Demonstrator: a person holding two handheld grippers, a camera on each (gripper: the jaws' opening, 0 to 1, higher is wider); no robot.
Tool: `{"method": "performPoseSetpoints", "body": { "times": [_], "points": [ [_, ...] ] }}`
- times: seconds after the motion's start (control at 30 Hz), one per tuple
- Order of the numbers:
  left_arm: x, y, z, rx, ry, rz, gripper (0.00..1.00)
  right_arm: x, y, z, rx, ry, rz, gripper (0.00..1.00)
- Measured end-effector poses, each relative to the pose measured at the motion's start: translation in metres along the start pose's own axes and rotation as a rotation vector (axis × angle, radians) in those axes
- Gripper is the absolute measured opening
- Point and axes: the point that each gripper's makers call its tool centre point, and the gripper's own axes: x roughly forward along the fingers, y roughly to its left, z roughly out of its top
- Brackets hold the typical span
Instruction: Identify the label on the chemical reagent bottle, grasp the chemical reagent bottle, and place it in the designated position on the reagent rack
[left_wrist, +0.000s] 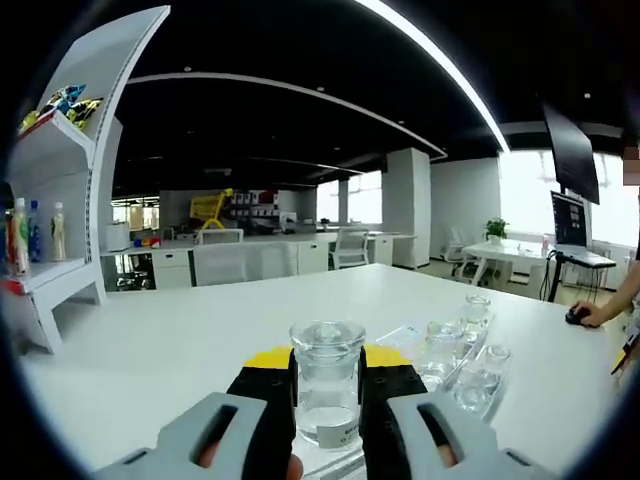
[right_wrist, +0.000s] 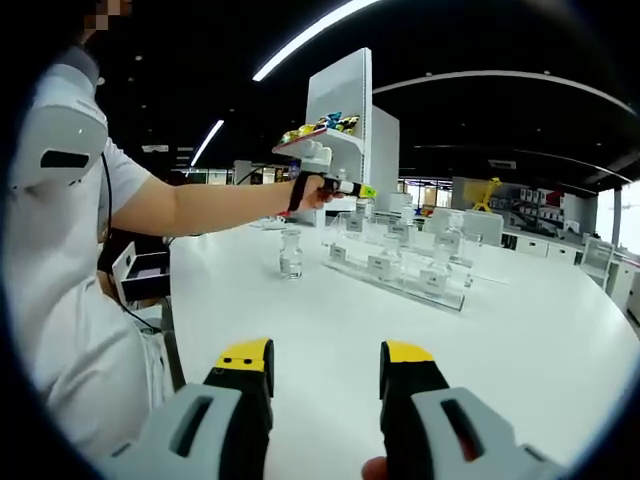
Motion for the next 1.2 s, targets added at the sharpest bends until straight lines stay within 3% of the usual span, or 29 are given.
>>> {"method": "performPoseSetpoints", "body": {
  "times": [1.2],
  "points": [
    [0.004,-0.003,-0.027,0.024,0.043,-0.004,0.24,0.001,0.006,-0.009,0.006,0.027,0.007,0.41]
  ]
}}
